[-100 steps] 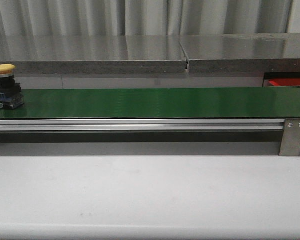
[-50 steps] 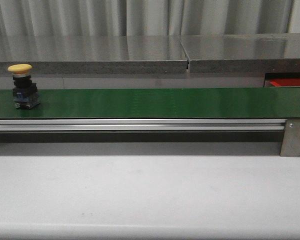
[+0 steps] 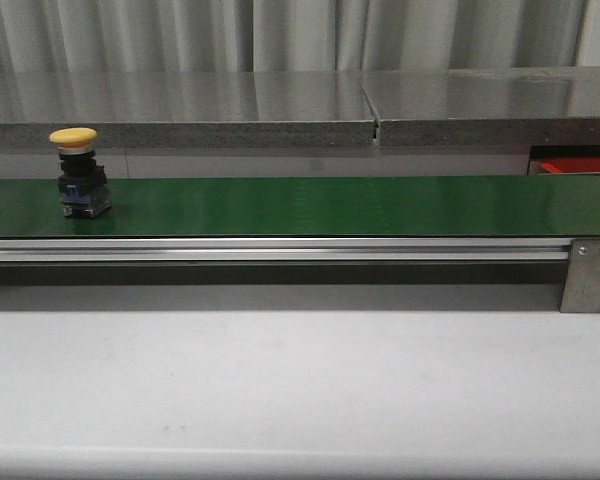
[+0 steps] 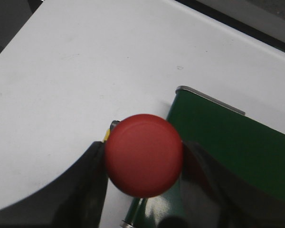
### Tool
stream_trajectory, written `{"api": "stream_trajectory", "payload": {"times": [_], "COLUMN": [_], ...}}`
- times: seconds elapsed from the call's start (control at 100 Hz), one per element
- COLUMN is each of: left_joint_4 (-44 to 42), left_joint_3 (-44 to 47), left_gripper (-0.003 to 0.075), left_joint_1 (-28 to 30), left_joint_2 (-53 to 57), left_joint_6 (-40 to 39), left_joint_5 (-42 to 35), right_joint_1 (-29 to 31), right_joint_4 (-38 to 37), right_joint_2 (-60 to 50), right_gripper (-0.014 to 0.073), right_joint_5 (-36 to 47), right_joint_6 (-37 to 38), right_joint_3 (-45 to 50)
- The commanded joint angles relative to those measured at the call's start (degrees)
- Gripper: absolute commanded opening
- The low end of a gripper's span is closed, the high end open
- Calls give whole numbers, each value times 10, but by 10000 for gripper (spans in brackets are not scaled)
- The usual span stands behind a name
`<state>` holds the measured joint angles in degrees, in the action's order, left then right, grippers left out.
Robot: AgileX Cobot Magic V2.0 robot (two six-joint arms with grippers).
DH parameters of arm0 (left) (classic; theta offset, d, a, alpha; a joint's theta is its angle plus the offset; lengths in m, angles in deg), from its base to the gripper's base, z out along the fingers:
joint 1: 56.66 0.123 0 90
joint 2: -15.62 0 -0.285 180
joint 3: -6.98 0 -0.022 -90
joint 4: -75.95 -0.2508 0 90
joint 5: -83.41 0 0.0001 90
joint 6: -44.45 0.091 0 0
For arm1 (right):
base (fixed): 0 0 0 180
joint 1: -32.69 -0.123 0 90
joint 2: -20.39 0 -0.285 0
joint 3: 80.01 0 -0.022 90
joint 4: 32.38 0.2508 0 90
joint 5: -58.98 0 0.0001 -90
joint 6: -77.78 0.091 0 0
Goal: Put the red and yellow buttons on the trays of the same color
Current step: 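Set the red button on the belt start and open the left gripper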
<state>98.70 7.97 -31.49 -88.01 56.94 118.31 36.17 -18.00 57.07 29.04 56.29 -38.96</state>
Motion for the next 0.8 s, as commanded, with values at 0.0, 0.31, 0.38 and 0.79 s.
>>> {"api": "stream_trajectory", "payload": {"times": [0.0,0.31,0.38,0.79], "left_joint_4": [14,10,9,9], "left_joint_3": [-10,-10,-10,-10], "left_gripper": [153,153,153,382], "left_joint_1": [-14,-66,-72,-74], "left_joint_2": [36,20,7,-25], "left_joint_6": [3,3,3,3], "left_joint_5": [-27,-23,-16,0], "right_joint_1": [-1,-1,-1,-1], "right_joint_4": [5,5,5,6], "right_joint_2": [1,1,1,1], "right_gripper": [-90,-90,-90,-90], "right_joint_5": [43,43,43,41], "right_joint_6": [-3,-3,-3,-3], "right_joint_3": [-12,-12,-12,-12]}}
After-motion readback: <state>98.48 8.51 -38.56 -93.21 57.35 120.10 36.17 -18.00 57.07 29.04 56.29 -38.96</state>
